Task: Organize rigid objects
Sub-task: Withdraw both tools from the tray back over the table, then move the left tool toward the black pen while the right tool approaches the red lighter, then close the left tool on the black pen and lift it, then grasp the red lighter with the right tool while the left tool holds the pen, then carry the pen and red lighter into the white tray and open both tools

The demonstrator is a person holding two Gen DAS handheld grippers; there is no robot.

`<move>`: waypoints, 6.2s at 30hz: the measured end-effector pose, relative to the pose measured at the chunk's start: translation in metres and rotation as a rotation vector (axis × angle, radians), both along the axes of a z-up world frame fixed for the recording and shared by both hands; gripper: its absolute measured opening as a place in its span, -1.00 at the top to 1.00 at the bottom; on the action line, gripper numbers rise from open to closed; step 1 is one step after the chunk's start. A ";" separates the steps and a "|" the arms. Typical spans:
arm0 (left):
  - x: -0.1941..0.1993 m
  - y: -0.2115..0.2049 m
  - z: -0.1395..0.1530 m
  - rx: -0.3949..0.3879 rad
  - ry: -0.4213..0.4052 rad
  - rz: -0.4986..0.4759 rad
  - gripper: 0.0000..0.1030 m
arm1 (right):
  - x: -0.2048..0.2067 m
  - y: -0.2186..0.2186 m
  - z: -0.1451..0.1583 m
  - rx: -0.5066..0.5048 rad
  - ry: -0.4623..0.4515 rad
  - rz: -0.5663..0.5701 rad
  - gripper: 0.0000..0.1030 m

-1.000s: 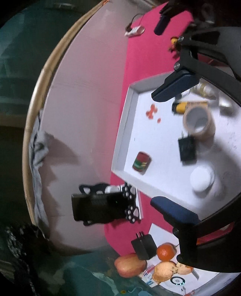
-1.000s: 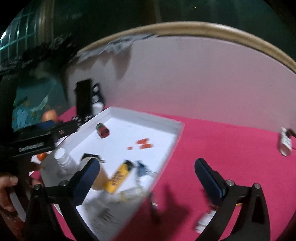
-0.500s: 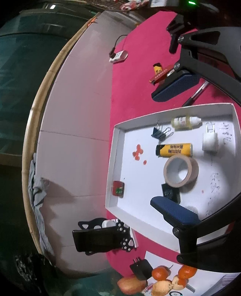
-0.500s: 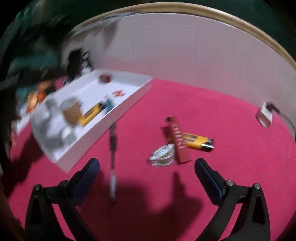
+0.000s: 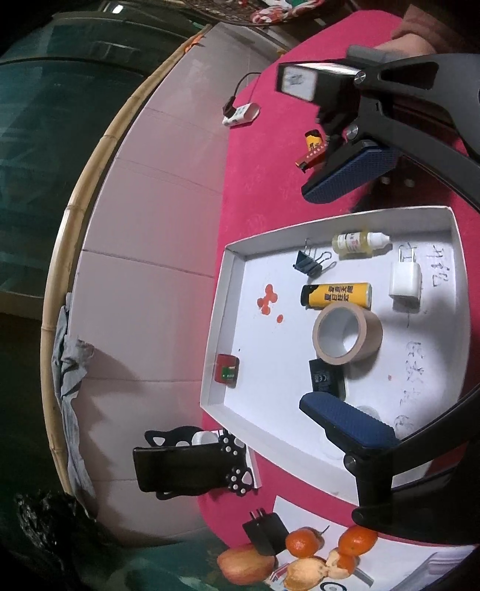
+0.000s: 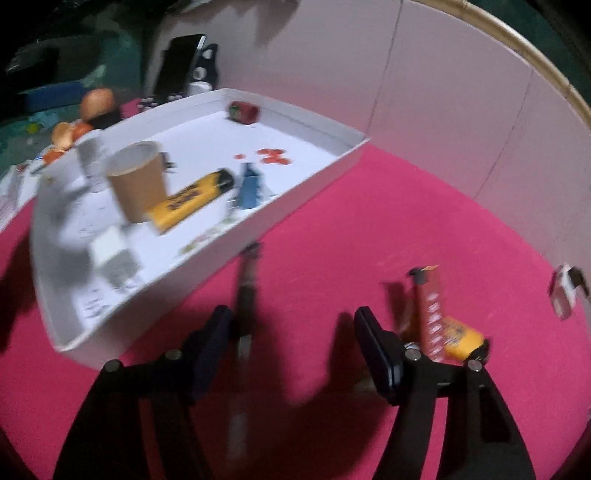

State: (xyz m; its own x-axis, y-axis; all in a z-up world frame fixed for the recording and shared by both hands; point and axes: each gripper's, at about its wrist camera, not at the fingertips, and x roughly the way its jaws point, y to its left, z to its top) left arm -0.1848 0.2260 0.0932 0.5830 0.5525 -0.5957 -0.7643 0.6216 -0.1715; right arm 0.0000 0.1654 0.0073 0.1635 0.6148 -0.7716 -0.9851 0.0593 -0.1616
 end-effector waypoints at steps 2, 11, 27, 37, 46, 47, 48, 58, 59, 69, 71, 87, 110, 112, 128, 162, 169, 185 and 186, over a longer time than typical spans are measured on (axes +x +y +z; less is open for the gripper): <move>0.003 -0.003 0.000 0.001 0.001 -0.013 -0.99 | 0.022 -0.005 0.001 0.001 0.045 -0.039 -0.29; 0.039 -0.032 -0.012 -0.019 0.039 -0.135 -1.00 | 0.095 -0.087 0.007 0.062 0.207 -0.264 -0.33; 0.200 -0.081 -0.058 -0.078 0.287 -0.411 -1.00 | 0.152 -0.205 0.002 0.142 0.337 -0.556 -0.73; 0.249 -0.072 -0.069 -0.176 0.280 -0.690 -1.00 | 0.136 -0.184 0.003 0.058 0.246 -0.523 -1.00; 0.231 -0.106 -0.081 -0.155 0.440 -0.884 -0.99 | 0.134 -0.185 0.002 0.033 0.209 -0.527 -1.00; 0.226 -0.113 -0.080 -0.150 0.468 -0.917 -0.99 | 0.137 -0.184 0.002 0.037 0.216 -0.526 -1.00; 0.223 -0.116 -0.078 -0.151 0.480 -0.943 -0.99 | 0.137 -0.185 0.002 0.041 0.222 -0.526 -1.00; 0.235 -0.105 -0.079 -0.088 0.522 -0.859 -0.38 | 0.137 -0.186 0.003 0.048 0.227 -0.530 -1.00; 0.235 -0.106 -0.079 -0.082 0.520 -0.859 -0.38 | 0.138 -0.187 0.003 0.051 0.233 -0.531 -1.00; 0.221 -0.112 -0.083 -0.069 0.485 -0.833 -0.36 | 0.135 -0.183 0.004 0.037 0.213 -0.534 -1.00; 0.222 -0.113 -0.084 -0.061 0.472 -0.818 -0.35 | 0.135 -0.180 0.003 0.021 0.191 -0.534 -1.00; 0.181 -0.127 -0.071 -0.071 0.309 -0.717 0.82 | 0.134 -0.174 0.003 0.001 0.158 -0.521 -1.00; 0.108 -0.089 -0.020 -0.115 0.074 -0.541 0.82 | 0.131 -0.062 0.007 -0.041 0.143 0.018 0.28; 0.107 -0.090 -0.018 -0.106 0.069 -0.541 0.82 | 0.129 -0.066 0.009 -0.047 0.149 0.022 0.46; 0.086 -0.088 0.004 -0.048 -0.019 -0.483 0.82 | 0.109 -0.120 0.052 0.246 0.386 -0.172 0.80; -0.003 0.049 0.009 0.014 -0.009 -0.043 0.82 | -0.008 -0.014 0.131 0.349 0.356 0.071 0.80; -0.003 0.093 -0.017 -0.066 0.041 0.039 0.82 | -0.023 0.028 0.094 0.235 0.376 0.064 0.80; -0.022 0.094 -0.021 -0.131 -0.037 0.147 -0.99 | -0.007 0.039 0.061 0.231 0.371 -0.094 -1.00; -0.026 0.088 -0.015 -0.127 -0.064 0.149 -0.99 | -0.004 0.033 0.062 0.232 0.358 -0.113 -1.00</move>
